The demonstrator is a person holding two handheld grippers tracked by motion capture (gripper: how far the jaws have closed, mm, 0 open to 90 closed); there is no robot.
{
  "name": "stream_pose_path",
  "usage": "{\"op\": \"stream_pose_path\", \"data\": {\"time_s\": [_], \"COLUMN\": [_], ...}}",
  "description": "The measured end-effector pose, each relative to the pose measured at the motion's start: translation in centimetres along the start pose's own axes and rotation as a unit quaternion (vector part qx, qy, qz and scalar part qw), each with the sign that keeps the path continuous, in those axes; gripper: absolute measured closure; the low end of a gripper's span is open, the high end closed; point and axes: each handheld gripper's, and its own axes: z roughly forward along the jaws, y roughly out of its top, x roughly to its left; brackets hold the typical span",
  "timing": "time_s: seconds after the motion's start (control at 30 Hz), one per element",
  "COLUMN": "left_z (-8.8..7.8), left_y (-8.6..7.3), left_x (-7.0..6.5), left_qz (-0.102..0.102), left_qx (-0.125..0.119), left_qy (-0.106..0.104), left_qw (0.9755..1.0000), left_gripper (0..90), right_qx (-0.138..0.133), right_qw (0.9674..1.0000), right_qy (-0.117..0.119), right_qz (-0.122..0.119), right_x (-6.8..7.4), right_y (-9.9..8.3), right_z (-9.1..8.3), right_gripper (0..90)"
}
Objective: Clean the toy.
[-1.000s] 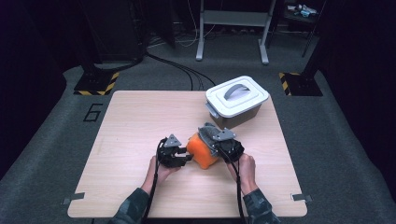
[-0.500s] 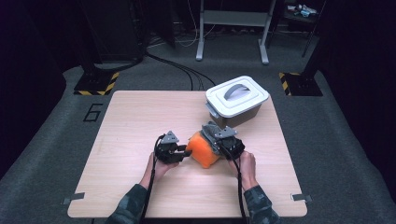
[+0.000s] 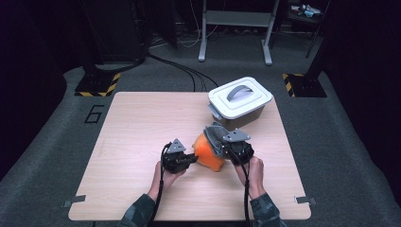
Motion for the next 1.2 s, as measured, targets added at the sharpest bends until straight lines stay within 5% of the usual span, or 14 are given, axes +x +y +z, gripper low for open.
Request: {"op": "stream_pose_path", "data": {"time_s": [0.23,0.37,0.87,1.07,1.2], "left_z": [0.3,0.3,0.3,0.4,0.0], "left_y": [0.2,0.1,-0.3,-0.4,0.1], "left_x": [-1.0,-1.0,-1.1,-1.3,-1.0], "left_qz": [-0.014,-0.020,-0.029,-0.019,-0.007], "left_qx": [-0.013,-0.010,-0.010,-0.002,-0.010], "left_qy": [0.002,0.002,-0.013,-0.021,-0.019], "left_qw": [0.9998,0.9998,0.9994,0.9996,0.9997], "left_gripper": [82.9,83.5,83.9,83.5,69.7], "right_qx": [-0.002,0.018,0.029,0.036,0.039], "right_qw": [0.9993,0.9990,0.9995,0.9993,0.9992], "right_qy": [0.035,0.020,0.012,0.008,0.009], "right_qz": [-0.013,-0.035,0.003,0.006,-0.002], "right_x": [3.2,4.2,2.5,2.0,1.7], "right_y": [-0.2,-0.7,-3.9,-3.9,-3.5], "right_z": [-0.5,0.6,1.0,1.4,1.4], "right_gripper": [77.0,77.1,77.2,77.0,77.0]}}
